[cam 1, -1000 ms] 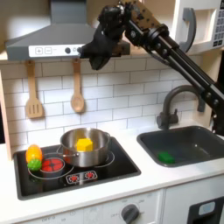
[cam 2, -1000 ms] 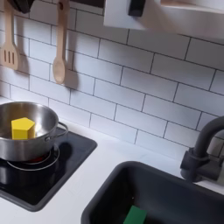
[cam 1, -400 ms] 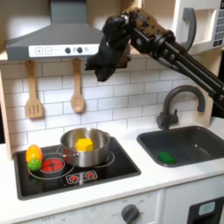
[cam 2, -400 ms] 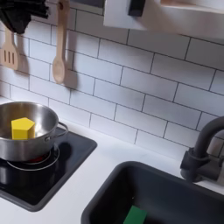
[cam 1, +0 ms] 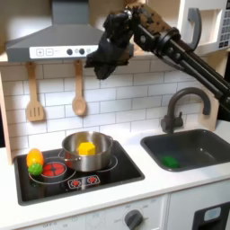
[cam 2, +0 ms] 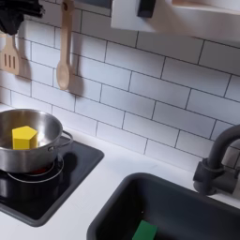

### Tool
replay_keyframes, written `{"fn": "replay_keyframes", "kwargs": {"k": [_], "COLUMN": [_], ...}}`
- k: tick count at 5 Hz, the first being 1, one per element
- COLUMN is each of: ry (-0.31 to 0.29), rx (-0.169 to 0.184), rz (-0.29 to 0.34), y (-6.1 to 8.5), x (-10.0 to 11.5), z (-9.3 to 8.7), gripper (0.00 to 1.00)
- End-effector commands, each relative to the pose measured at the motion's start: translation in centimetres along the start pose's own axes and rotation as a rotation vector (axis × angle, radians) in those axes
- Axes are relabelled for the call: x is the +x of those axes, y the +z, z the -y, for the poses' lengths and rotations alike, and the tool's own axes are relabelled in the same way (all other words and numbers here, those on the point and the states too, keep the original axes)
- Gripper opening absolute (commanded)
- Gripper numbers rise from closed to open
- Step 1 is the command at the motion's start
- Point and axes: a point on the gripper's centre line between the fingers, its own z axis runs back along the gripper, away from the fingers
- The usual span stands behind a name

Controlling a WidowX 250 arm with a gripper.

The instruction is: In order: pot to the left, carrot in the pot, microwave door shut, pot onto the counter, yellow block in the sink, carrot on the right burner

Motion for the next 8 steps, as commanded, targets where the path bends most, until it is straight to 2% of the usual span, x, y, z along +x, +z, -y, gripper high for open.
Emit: {"fn": "replay_keyframes", "kwargs": {"k": [1,5,7,8], "ry": [0.008,0.014,0.017,0.017], "rx": [0.018,0.025,0.018,0.021], "rz": [0.050,0.091,0.083,0.089], "y": [0.4,-0.2,-0.9,-0.7], "x": [2.1,4.5,4.7,4.8], "z": [-0.7,-1.3,-1.3,-1.4], "gripper": [0.00,0.00,0.00,0.00]}}
